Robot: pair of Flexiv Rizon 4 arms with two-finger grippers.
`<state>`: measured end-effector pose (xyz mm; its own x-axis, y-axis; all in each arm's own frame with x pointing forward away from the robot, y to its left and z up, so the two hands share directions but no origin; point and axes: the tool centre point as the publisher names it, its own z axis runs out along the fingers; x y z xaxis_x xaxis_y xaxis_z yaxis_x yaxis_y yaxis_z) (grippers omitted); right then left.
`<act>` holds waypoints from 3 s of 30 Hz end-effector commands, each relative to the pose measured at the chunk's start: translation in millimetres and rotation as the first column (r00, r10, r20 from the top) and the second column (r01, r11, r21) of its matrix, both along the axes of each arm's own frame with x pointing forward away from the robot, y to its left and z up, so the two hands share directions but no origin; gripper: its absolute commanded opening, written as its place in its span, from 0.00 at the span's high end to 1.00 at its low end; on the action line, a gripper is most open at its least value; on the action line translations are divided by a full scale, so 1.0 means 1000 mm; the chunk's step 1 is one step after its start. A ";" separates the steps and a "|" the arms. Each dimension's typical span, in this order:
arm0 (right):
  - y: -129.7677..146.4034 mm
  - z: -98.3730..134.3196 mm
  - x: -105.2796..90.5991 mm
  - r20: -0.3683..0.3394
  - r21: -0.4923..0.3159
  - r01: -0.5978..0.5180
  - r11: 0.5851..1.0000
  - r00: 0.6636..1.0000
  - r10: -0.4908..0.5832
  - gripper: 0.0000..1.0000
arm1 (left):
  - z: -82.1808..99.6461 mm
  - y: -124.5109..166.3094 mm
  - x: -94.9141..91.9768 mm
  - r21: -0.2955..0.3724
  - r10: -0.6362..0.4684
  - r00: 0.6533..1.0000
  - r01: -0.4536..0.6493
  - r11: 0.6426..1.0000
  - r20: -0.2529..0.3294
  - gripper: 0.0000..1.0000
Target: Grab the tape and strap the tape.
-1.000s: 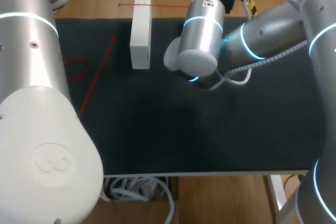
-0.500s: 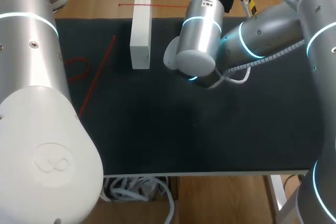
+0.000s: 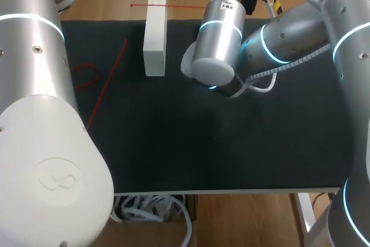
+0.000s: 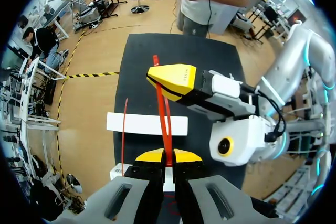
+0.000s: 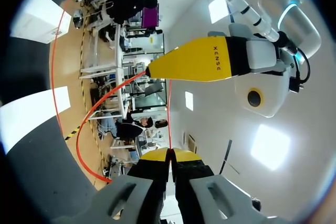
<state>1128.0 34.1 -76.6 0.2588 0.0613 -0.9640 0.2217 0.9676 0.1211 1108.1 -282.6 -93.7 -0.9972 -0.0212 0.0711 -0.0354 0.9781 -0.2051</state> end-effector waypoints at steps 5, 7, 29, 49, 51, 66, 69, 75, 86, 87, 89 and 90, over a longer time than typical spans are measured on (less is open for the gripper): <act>0.002 0.000 -0.001 0.004 0.006 0.016 1.000 1.000 -0.016 1.00 | 0.003 -0.002 0.004 0.010 -0.002 1.000 0.002 1.000 -0.009 1.00; 0.002 -0.001 -0.001 0.005 0.008 0.020 1.000 1.000 -0.020 1.00 | 0.003 -0.002 0.004 0.010 -0.002 1.000 0.002 1.000 -0.009 1.00; 0.007 -0.003 -0.002 -0.004 0.016 0.011 1.000 1.000 -0.011 1.00 | 0.003 -0.002 0.004 0.010 -0.002 1.000 0.002 1.000 -0.009 1.00; -0.001 0.006 0.000 -0.017 0.002 0.004 1.000 1.000 -0.004 1.00 | 0.003 -0.002 0.004 0.010 -0.002 1.000 0.002 1.000 -0.009 1.00; -0.001 0.006 0.000 -0.016 -0.010 0.000 1.000 1.000 -0.001 1.00 | 0.003 -0.002 0.004 0.010 -0.002 1.000 0.002 1.000 -0.009 1.00; -0.003 0.012 0.000 -0.009 -0.032 -0.002 0.999 1.000 0.002 1.00 | 0.003 -0.002 0.004 0.010 -0.002 1.000 0.002 1.000 -0.009 1.00; -0.005 0.013 0.000 -0.004 -0.031 0.000 1.000 1.000 -0.001 1.00 | 0.003 -0.002 0.004 0.010 -0.002 1.000 0.002 1.000 -0.009 1.00; -0.007 0.013 0.000 -0.003 -0.030 0.003 1.000 1.000 -0.003 1.00 | 0.003 -0.002 0.004 0.010 -0.002 1.000 0.002 1.000 -0.009 1.00; 0.001 0.011 -0.002 -0.008 -0.026 -0.009 1.000 1.000 0.008 1.00 | 0.003 -0.002 0.004 0.010 -0.002 1.000 0.002 1.000 -0.009 1.00; 0.001 0.011 -0.002 -0.008 -0.026 -0.009 1.000 1.000 0.009 1.00 | 0.003 -0.002 0.004 0.010 -0.002 1.000 0.002 1.000 -0.009 1.00; 0.000 0.012 -0.002 -0.007 -0.027 -0.010 1.000 1.000 0.010 1.00 | 0.003 -0.002 0.004 0.010 -0.002 1.000 0.002 1.000 -0.009 1.00; 0.000 0.012 -0.002 -0.007 -0.028 -0.010 1.000 1.000 0.010 1.00 | 0.003 -0.002 0.004 0.010 -0.002 1.000 0.002 1.000 -0.009 1.00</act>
<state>1127.5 35.1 -71.3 0.2651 0.0351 -0.9636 0.2160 0.9718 0.0949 1108.1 -282.6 -93.7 -0.9972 -0.0213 0.0712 -0.0355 0.9781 -0.2051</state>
